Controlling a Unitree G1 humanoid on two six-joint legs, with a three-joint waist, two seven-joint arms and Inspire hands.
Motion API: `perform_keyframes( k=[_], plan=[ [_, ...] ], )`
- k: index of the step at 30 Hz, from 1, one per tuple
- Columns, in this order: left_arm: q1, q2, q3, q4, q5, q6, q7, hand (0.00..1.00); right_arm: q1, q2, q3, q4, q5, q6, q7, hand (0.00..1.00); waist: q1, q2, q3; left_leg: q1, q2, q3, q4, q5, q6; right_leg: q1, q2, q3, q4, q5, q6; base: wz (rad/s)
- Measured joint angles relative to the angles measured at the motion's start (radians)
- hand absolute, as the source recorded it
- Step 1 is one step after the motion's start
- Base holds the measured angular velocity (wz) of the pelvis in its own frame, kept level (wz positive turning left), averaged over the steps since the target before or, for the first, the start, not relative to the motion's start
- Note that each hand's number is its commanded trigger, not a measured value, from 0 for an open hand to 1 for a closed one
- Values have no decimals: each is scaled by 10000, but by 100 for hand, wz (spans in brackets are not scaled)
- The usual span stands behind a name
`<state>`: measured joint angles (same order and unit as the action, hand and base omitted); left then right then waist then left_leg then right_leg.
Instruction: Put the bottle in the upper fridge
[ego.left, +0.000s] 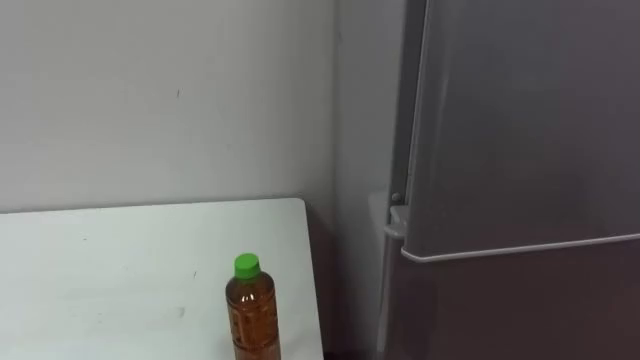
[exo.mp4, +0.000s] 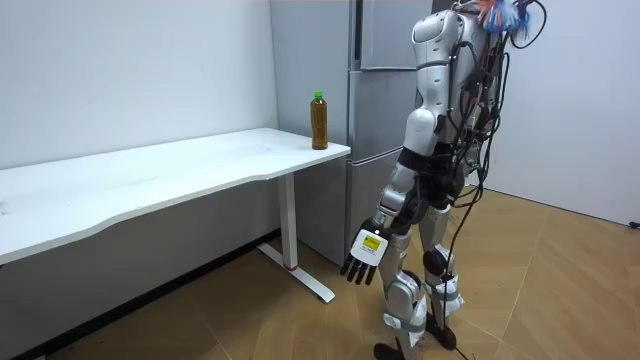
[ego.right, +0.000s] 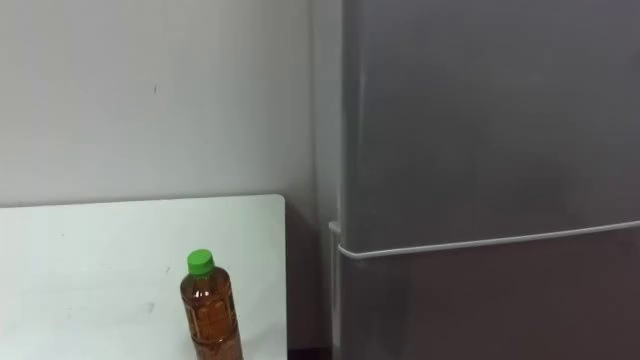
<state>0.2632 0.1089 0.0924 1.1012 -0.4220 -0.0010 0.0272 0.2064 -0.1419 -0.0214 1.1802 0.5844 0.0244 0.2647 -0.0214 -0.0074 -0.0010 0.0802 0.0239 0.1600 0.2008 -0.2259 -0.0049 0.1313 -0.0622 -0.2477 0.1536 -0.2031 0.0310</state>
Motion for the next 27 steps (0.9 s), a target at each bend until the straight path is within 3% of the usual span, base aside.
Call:
perform_keyframes(
  k=[14,27],
  plan=[
    [15,12,19,-15,149,-3,253,0,-183,31,-1,252,-119,20,-1,0,3,-116,23,-23,-2,-3,-40,0,-1,-32,4,-21,-15,-5,6,0],
    [-48,-68,317,-99,117,8,610,0,-163,41,-5,257,-103,199,-212,0,270,-178,10,27,13,-11,33,-1,0,-57,1,-6,-6,-2,0,0]
  ],
)
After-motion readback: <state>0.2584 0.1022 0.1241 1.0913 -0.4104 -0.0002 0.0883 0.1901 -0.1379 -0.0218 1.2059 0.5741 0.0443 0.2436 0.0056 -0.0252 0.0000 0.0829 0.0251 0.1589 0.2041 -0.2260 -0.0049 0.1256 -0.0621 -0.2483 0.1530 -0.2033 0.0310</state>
